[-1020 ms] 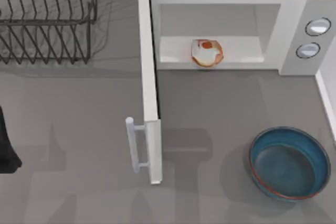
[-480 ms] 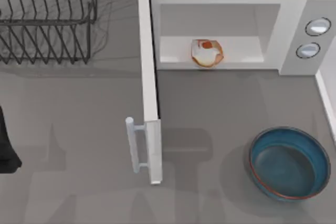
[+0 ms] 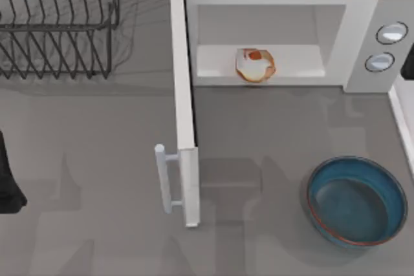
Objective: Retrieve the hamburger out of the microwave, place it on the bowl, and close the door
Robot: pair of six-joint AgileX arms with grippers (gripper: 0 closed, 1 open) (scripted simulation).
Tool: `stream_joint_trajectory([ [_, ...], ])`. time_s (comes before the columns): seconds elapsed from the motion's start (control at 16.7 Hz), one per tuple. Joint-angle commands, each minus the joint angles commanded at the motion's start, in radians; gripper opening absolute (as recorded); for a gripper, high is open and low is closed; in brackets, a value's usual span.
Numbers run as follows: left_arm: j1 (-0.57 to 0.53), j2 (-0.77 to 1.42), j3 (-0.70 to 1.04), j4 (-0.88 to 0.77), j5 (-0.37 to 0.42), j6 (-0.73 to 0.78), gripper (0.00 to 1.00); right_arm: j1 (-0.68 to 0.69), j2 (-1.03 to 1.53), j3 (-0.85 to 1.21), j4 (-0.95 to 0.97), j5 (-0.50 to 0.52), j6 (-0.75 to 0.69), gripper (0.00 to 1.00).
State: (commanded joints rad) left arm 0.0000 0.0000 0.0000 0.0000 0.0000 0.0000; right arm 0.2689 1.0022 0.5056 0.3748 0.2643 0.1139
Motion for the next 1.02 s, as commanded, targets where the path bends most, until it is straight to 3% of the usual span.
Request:
stream_joint_trajectory([
  [0.6,0.000,0.000,0.000,0.000,0.000,0.000,1.00,0.270,1.125,0.507,0.376,0.265,0.114,1.00],
  [1.02,0.000,0.000,0.000,0.000,0.000,0.000,1.00,0.366,1.512,0.688,0.510,0.359,0.155,1.00],
])
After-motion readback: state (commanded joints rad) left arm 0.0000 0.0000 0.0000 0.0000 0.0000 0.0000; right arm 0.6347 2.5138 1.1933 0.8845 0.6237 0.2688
